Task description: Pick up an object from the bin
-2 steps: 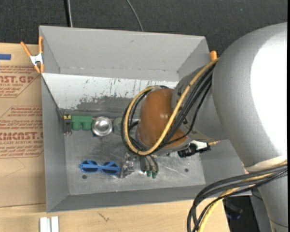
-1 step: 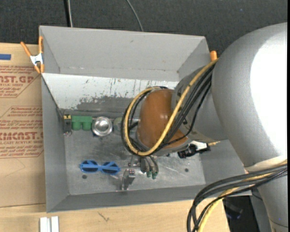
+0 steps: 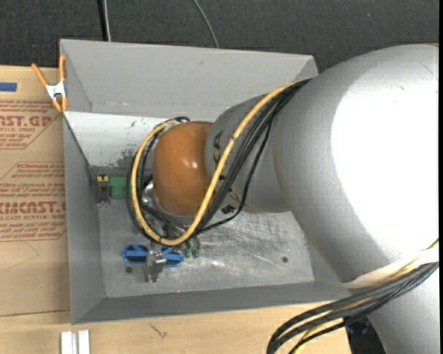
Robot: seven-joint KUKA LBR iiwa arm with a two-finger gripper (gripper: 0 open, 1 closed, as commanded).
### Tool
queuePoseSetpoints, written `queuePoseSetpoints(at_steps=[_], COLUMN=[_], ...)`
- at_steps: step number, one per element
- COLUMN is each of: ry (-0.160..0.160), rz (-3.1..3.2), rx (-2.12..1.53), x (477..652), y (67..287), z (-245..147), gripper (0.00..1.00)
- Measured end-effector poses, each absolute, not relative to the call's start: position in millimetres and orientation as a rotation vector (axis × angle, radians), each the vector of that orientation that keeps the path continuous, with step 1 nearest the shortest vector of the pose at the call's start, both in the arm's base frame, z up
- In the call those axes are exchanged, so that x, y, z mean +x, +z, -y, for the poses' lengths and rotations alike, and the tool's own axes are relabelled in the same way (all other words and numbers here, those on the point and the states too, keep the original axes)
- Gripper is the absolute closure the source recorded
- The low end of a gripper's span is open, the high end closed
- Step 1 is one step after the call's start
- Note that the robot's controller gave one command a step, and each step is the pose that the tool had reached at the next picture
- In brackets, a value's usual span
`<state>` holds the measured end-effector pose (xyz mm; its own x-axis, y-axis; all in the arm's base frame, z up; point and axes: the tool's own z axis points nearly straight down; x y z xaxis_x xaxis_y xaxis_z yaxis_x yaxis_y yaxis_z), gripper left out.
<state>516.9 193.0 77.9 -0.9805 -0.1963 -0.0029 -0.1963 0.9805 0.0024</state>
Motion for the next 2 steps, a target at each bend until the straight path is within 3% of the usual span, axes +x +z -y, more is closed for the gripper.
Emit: queuePoseSetpoints(at_steps=[1,2], ry=[0.002,0.004], rz=[-3.126,-3.106], rx=[-0.307,-0.4], x=[517.0,527.8], y=[78.5,208.5], z=[-191.9,-200.3], gripper=[1.0,1.0])
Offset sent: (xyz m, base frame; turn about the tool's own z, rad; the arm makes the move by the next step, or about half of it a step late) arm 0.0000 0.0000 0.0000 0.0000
